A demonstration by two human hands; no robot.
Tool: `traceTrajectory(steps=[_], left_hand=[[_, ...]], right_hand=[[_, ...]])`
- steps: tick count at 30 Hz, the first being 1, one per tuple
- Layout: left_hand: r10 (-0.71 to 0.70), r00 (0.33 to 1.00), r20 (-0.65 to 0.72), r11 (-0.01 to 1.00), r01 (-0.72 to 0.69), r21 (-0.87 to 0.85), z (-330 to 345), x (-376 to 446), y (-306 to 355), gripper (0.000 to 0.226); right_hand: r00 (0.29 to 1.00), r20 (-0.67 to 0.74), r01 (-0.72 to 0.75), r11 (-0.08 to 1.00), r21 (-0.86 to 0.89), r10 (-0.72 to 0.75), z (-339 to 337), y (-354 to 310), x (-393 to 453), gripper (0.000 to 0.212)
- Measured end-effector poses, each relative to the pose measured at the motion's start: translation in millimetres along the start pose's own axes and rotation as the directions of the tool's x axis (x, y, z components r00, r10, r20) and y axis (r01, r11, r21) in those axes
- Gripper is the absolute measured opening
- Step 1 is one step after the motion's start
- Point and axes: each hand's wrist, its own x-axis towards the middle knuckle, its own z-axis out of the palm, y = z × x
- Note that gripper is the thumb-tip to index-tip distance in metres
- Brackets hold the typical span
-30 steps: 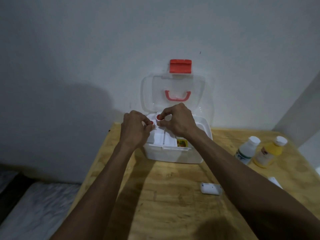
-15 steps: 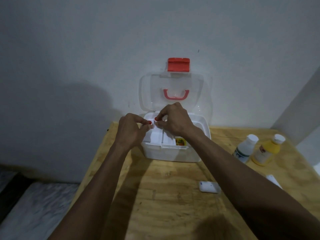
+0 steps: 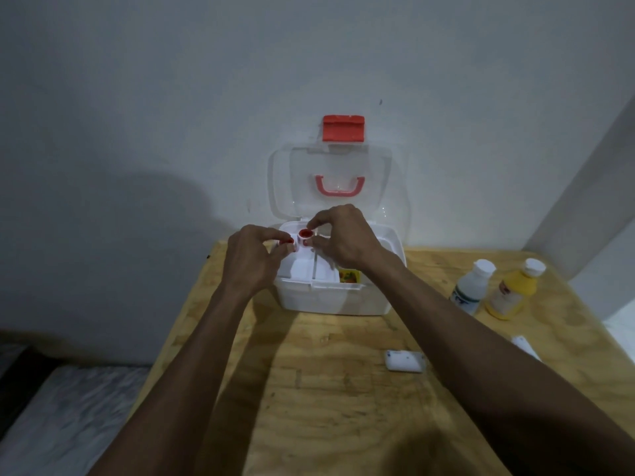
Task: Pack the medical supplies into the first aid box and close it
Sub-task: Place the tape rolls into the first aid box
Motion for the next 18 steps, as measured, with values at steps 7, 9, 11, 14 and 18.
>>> traceTrajectory(steps=[7,9,11,14,18], left_hand=[[0.012,0.999,-0.045,1.000,-0.012,0.001,-7.3,-14.4,15.4,0.032],[0.041,0.997,-0.068,0.999,-0.042,-0.016,-8.1,-21.9,24.7,0.034],[0.087,0.992,-0.094,0.994,-0.092,-0.056,-6.7,-31.0,36.0,0.034],[0.138,0.984,-0.116,0.983,-0.150,-0.102,0.2,-45.3,55.0,0.030],[0.208,0.967,-0.144,0.953,-0.234,-0.192,20.1,-67.1,81.8,0.027]], right_hand=[[0.996,-0.086,0.002,1.000,0.031,0.001,-33.3,7.2,-30.6,0.027],[0.991,-0.136,0.008,0.997,0.071,0.002,-47.6,9.2,-46.2,0.026],[0.984,-0.178,0.008,0.995,0.099,0.010,-62.7,14.2,-64.6,0.025],[0.964,-0.262,-0.003,0.991,0.136,0.039,-86.1,26.6,-95.0,0.021],[0.912,-0.395,-0.038,0.983,0.178,0.106,-115.2,48.8,-135.7,0.017]])
